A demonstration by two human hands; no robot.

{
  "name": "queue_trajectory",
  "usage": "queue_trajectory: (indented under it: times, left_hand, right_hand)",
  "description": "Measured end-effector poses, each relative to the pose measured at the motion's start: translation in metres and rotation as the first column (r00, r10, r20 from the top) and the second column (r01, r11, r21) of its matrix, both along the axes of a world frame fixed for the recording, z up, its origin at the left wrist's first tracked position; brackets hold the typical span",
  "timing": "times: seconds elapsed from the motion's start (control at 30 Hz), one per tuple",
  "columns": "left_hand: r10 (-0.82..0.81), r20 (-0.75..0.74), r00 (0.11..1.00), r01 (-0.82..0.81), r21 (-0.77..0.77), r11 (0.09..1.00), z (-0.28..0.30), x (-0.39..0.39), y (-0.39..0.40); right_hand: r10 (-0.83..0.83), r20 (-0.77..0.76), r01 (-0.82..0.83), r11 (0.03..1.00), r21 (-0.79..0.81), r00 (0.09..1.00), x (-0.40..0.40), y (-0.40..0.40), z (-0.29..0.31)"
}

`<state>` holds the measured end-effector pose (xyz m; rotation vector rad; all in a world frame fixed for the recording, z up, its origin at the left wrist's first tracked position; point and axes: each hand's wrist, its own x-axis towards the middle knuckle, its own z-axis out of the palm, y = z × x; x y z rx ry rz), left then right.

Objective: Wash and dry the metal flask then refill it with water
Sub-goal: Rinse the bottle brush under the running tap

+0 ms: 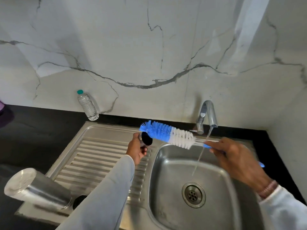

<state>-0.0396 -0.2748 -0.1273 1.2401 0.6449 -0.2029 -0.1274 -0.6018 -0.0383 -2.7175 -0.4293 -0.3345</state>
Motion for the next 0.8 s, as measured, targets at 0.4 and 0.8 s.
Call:
queue_trajectory:
  times: [0.4,0.8]
  left_hand:
    - [-0.193,0.072,0.978,0.180,0.163,0.970,0.003,-0.002,-0.049]
    - [-0.137,0.198,0.971,0.132,0.036,0.991,0.011,-0.001,-0.061]
  right_hand:
    - [0.050,0.157,0.010,0.934,-0.358,0.986,-0.038,-0.036,-0.016]
    - [0.233,-0.810,0.349,0.814,0.465,0.538,-0.022,-0.016,-0.010]
